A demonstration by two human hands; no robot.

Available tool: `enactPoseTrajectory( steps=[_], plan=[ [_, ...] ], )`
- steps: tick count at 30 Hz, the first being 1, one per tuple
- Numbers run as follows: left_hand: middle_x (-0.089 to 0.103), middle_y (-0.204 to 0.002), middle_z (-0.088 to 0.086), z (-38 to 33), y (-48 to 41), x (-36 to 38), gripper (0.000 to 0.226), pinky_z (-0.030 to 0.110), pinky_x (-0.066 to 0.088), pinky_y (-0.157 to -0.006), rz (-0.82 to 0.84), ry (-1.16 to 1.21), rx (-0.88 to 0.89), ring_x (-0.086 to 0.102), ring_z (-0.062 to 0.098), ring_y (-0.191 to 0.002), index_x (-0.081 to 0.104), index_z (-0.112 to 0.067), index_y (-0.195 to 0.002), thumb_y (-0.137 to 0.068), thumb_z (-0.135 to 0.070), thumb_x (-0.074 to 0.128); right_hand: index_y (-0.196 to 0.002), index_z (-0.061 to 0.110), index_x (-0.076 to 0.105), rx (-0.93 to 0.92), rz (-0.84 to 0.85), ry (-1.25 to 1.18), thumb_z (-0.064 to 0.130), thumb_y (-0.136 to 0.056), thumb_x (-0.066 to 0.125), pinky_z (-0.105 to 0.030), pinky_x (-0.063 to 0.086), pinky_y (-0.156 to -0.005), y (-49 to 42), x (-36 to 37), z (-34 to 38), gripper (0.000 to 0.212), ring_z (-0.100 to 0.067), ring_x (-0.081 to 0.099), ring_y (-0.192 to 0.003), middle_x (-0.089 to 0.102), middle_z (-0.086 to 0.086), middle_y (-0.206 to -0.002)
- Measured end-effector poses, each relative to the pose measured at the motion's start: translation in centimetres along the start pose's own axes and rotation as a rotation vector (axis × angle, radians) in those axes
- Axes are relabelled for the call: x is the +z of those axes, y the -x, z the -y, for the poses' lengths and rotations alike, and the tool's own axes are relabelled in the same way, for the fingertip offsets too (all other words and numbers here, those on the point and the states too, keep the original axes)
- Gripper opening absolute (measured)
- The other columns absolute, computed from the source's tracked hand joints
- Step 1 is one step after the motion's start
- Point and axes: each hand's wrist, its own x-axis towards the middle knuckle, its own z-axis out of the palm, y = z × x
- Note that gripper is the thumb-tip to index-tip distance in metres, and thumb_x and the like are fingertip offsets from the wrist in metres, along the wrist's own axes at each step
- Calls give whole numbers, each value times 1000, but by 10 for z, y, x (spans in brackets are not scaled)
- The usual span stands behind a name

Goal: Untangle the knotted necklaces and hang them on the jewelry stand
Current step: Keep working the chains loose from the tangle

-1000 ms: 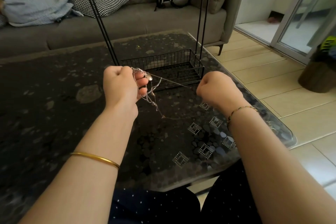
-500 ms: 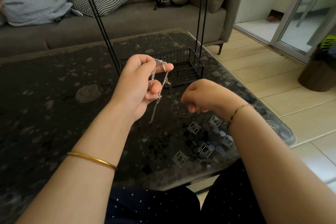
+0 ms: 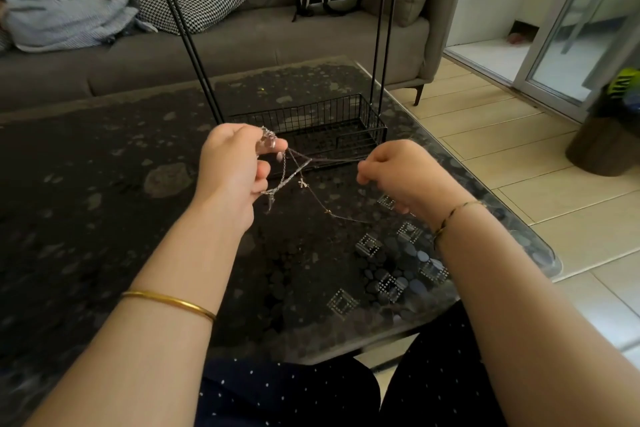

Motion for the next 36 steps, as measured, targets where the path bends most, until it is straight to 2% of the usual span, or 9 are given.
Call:
enactPoseTrajectory(
  steps=[5, 9, 14, 19, 23, 26, 31, 35, 36],
  plan=[
    [63, -71, -2, 6, -6, 1, 21, 19, 43, -54, -124, 12, -136, 47, 5, -54, 56, -17, -80, -97, -13, 45, -72, 12, 60, 21, -154, -370, 20, -95, 49, -20, 31, -34, -3, 1, -2, 27, -13, 38, -47, 44, 2, -61],
    [57, -73, 0, 9, -8, 1, 17, 20, 33, -48, -80, 5, -185, 36, 5, -50, 57, -15, -81, -96, -11, 48, -77, 13, 59, -10, -250, -505, 20, -95, 47, -21, 35, -37, -7, 3, 0, 23, -12, 40, -48, 46, 1, -62],
    [57, -90, 0, 18, -15, -4, 4, 23, 31, -48, 97, -332, -79, 40, 10, -64, 62, -21, -89, -89, -17, 63, -76, 15, 57, -21, -372, -614, 18, -95, 45, -22, 32, -40, -11, 2, 1, 23, -10, 39, -46, 53, 0, -63],
    [59, -89, -3, 21, -9, -1, 11, 28, 39, -68, 254, -565, 51, 54, 12, -83, 67, -21, -84, -78, -19, 76, -78, 20, 60, -34, -525, -509, 24, -94, 47, -33, 43, -59, -16, 0, -4, 21, -12, 49, -58, 57, 4, -66],
    [58, -82, -3, 26, -9, 0, 13, 29, 43, -64, 222, -696, 121, 54, 13, -77, 65, -15, -81, -77, -17, 78, -77, 24, 62, -48, -563, -429, 26, -91, 48, -39, 45, -63, -20, -2, -7, 20, -15, 50, -61, 57, 5, -66],
    [55, -79, -3, 32, -12, -2, 19, 29, 38, -63, 139, -797, 148, 50, 13, -74, 60, -14, -80, -78, -23, 77, -80, 20, 64, -53, -611, -405, 27, -91, 49, -41, 49, -67, -21, -4, -9, 19, -16, 51, -64, 56, 6, -65],
    [53, -78, 0, 36, -16, -3, 25, 28, 33, -58, 50, -908, 154, 47, 13, -71, 49, -17, -75, -87, -30, 67, -79, 16, 63, -67, -694, -437, 28, -90, 51, -37, 46, -63, -23, -6, -10, 21, -16, 50, -64, 55, 3, -65],
    [56, -80, 2, 35, -17, 0, 5, 24, 33, -54, 100, -813, 111, 49, 13, -69, 56, -18, -92, -96, -19, 53, -79, 15, 62, -46, -653, -479, 25, -92, 49, -35, 41, -58, -21, -7, -10, 21, -16, 47, -59, 55, 1, -66],
    [55, -80, 1, 34, -17, 1, 8, 25, 35, -53, 126, -762, 84, 48, 12, -67, 58, -18, -96, -97, -17, 51, -78, 15, 61, -37, -613, -513, 24, -92, 48, -32, 39, -54, -20, -7, -10, 21, -15, 46, -56, 55, 1, -65]
  ],
)
